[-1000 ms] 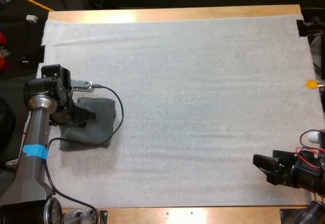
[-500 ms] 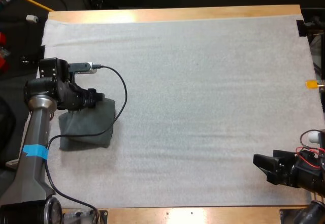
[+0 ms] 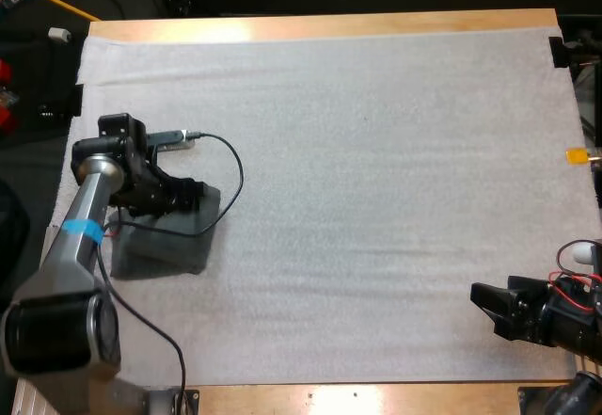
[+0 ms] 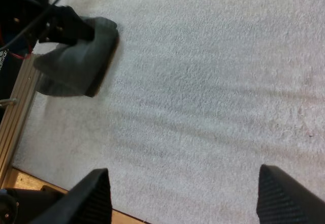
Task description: Pick towel from pile, fold and stack
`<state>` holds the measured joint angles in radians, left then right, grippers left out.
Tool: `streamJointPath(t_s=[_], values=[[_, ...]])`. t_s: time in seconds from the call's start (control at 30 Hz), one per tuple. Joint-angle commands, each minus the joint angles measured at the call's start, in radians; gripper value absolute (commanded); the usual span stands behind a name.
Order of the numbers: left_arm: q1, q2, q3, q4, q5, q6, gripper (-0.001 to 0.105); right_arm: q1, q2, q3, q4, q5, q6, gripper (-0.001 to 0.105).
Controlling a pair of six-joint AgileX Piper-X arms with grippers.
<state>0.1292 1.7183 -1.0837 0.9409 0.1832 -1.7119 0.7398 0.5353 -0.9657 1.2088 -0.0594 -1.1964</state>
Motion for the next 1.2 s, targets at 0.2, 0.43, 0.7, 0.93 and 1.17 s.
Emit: streamJointPath(t_s=[0.2,0.43,0.7,0.93,1.17], values=[[-0.001,0.034,-0.004,0.043,0.000,-0.007,0.064,0.000,-0.003,-0.003,-0.008,0.004,-0.012,0.059],[-0.001,-0.073,-0.008,0.049,-0.006,-0.007,0.064,0.000,-0.003,-0.003,-0.008,0.004,-0.012,0.059],[-0.001,-0.287,-0.008,0.114,-0.053,0.008,0.064,0.000,-0.003,-0.003,-0.008,-0.006,-0.012,0.059],[-0.001,-0.456,-0.002,0.205,-0.060,0.013,0.064,0.000,-0.003,-0.003,-0.008,-0.013,-0.012,0.059],[-0.001,-0.479,0.090,0.192,-0.060,0.016,0.064,0.000,-0.003,-0.003,-0.055,-0.127,-0.012,0.059]])
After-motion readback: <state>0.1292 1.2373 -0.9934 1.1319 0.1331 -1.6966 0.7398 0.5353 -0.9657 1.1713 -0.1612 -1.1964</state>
